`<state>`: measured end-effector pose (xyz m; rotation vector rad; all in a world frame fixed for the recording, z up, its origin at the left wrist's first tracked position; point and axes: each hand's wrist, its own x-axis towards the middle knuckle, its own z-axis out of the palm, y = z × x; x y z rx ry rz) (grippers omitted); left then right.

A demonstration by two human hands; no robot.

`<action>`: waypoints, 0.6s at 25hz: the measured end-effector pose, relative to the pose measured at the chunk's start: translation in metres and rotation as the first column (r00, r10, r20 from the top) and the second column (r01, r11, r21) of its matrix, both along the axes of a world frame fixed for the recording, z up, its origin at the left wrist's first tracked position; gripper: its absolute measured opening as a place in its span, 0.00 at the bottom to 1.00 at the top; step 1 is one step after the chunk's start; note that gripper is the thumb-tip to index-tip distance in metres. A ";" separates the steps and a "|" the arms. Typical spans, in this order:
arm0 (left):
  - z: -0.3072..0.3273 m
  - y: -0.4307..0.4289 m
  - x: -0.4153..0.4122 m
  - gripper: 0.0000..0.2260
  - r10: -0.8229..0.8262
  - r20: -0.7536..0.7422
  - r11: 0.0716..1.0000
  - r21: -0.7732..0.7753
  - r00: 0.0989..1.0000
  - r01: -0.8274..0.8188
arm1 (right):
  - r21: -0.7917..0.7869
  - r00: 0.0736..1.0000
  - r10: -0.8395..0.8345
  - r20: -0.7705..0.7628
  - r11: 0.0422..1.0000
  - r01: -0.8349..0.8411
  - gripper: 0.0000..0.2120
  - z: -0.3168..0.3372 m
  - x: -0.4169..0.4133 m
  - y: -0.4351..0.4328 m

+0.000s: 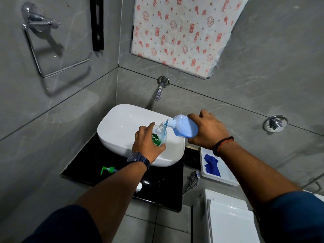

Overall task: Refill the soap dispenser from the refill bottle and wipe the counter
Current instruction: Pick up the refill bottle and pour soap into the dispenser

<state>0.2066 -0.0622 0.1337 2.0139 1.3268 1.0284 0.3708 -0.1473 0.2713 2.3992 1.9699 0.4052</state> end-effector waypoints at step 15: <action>-0.001 0.002 0.001 0.39 0.002 -0.019 1.000 0.009 1.000 -0.002 | -0.018 1.000 0.005 0.015 1.000 -0.005 0.35 0.000 0.002 0.003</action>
